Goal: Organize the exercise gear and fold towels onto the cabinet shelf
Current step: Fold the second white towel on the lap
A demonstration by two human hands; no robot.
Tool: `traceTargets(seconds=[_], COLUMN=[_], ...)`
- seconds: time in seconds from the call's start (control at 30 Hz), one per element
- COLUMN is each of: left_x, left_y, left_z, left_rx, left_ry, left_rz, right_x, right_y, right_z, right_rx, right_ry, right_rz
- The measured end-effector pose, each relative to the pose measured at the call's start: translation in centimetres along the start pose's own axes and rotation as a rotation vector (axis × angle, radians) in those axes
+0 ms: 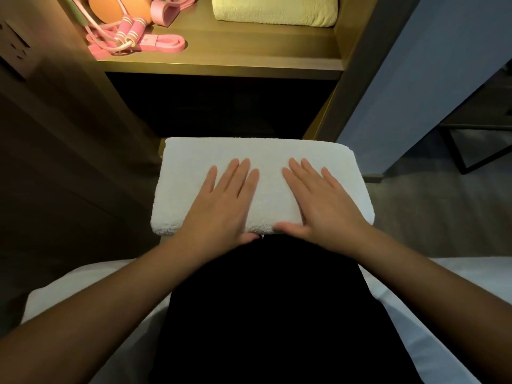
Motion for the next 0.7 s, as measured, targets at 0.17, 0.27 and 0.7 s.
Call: traceTargets(seconds=[0.17, 0.27, 0.7], left_x=[-0.5, -0.3, 1.2], left_y=[0.1, 1.5, 3.2], left_z=[1.7, 1.7, 2.1], left_rx=[-0.015, -0.032, -0.056], left_ry=[0.052, 0.027, 0.065], left_rz=[0.052, 0.093, 0.201], right_x=[-0.3, -0.4, 0.2], right_y=[-0.1, 0.1, 2.6], right_z=[-0.7, -1.3, -2.2], right_rx=[-0.109, -0.153, -0.095], right_ry=[0.048, 0.067, 0.06], right_rz=[0.034, 0.04, 0.202])
Point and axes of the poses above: each hand's wrist, its own x-axis towards the middle knuckle, its own y-axis out of the back of the hand, z = x × y, the point moved 8 cm from there along x, towards the middle knuckle, and after that the axes turned 2 degrees about z, right-handed, at the moved point
